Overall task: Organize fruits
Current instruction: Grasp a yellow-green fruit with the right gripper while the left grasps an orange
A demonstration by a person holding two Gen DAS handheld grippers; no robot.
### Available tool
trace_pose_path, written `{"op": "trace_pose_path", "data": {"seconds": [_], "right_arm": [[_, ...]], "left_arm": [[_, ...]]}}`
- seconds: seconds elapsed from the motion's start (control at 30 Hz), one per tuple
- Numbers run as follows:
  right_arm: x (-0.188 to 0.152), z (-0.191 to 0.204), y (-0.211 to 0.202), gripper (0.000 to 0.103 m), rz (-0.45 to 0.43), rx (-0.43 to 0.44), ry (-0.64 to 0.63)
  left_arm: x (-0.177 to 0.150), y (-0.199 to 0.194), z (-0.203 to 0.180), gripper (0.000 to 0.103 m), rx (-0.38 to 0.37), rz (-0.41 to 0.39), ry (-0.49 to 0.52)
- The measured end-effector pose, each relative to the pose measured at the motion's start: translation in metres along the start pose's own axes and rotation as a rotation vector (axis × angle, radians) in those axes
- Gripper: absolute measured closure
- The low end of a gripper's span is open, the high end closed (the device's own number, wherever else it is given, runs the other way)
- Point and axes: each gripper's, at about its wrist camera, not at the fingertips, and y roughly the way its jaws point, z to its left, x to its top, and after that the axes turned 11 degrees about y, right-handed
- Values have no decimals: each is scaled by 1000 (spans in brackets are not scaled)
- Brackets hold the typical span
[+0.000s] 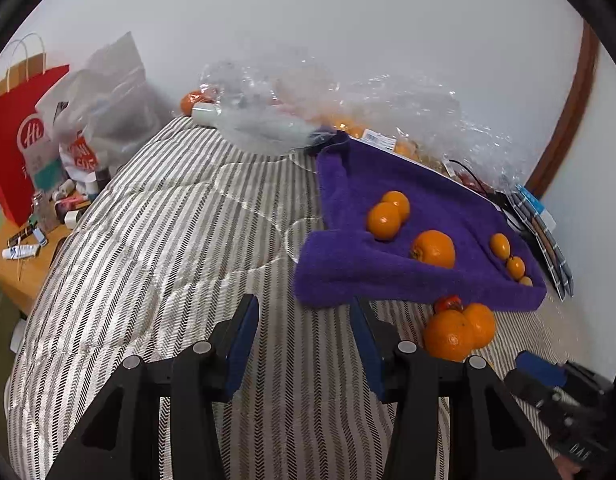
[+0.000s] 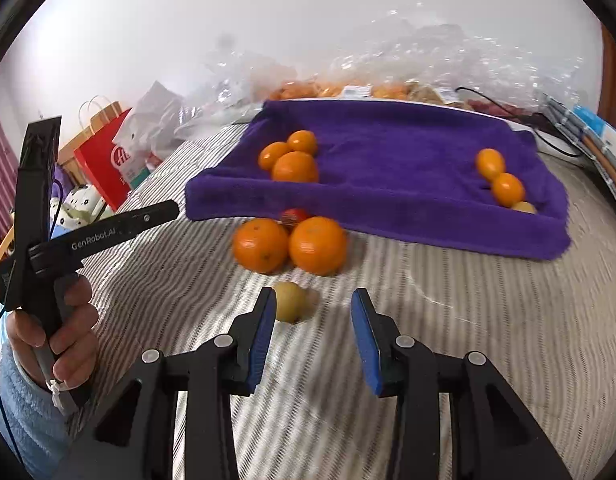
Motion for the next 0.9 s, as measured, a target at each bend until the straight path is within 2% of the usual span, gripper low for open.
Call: {"op": "trace_pose_path", "data": {"seconds": [0.17, 0.33, 0.47, 0.6, 0.9], "right_arm": [[1, 13, 12, 64, 22, 7, -31], [-2, 17, 25, 78, 42, -30, -48], [-4, 10, 21, 78, 34, -30, -33], [-4, -5, 7, 78, 1, -53, -9], [-8, -66, -23, 78, -47, -176, 59]], "left_arm": [[-1, 1, 0, 58, 7, 1, 6], [-1, 3, 0, 58, 8, 11, 8], [-1, 3, 0, 58, 1, 10, 9], [-2, 3, -1, 58, -16, 7, 13], [-3, 2, -10, 58, -38, 11, 45]]}}
